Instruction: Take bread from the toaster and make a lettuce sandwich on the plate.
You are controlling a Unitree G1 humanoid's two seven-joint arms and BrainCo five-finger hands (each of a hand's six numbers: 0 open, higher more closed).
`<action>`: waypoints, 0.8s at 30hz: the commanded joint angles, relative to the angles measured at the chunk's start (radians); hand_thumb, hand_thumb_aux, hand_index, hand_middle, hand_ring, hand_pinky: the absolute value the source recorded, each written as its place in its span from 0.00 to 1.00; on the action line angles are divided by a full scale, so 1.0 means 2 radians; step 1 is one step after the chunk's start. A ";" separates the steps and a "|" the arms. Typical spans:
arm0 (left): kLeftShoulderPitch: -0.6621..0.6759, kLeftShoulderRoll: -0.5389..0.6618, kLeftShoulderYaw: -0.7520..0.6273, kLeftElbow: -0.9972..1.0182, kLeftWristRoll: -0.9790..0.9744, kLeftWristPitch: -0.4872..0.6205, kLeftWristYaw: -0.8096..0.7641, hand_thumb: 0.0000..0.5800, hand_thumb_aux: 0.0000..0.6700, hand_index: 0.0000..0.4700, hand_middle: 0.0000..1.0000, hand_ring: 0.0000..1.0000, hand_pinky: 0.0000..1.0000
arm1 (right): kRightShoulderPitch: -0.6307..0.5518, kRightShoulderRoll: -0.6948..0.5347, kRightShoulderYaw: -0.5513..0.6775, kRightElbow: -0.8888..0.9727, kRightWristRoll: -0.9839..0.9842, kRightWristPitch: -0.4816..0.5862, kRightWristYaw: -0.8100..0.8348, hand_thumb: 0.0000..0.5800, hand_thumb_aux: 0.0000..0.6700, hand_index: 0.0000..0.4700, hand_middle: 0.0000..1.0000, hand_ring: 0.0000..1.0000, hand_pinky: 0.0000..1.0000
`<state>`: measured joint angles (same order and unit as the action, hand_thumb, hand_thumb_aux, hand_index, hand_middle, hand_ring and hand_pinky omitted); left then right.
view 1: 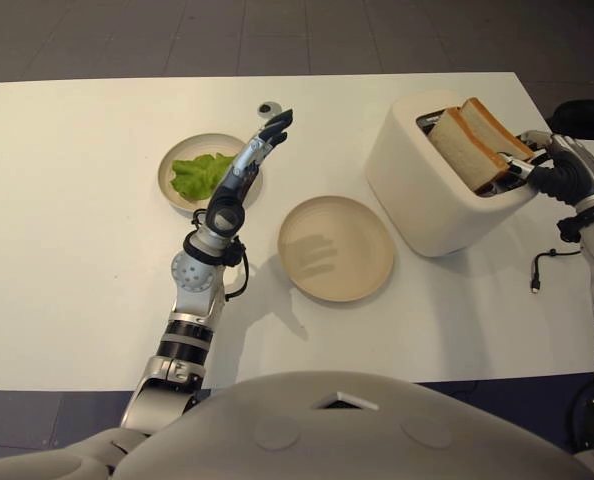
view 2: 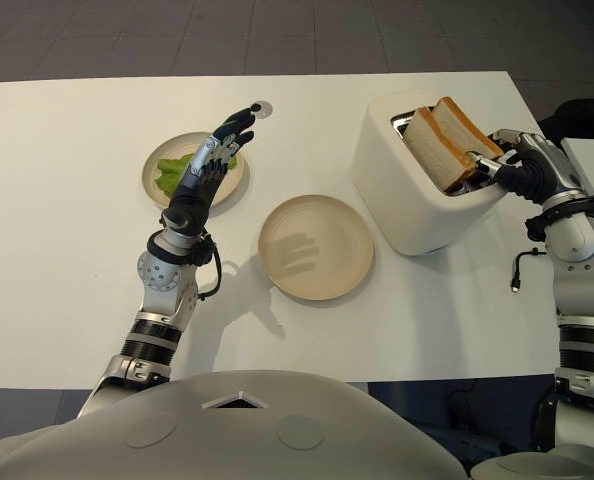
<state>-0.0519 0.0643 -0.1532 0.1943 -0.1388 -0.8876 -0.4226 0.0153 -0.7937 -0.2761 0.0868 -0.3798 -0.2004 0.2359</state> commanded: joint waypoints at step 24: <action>-0.068 0.082 0.044 0.105 0.249 0.021 0.212 0.00 0.00 0.00 0.00 0.00 0.00 | -0.008 -0.003 -0.043 -0.034 0.059 -0.043 -0.023 0.00 0.00 0.00 0.00 0.00 0.00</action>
<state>-0.1860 0.2219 -0.0540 0.3969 0.3531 -0.8475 -0.0020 -0.0299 -0.7623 -0.3310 0.0319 -0.2984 -0.2881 0.1459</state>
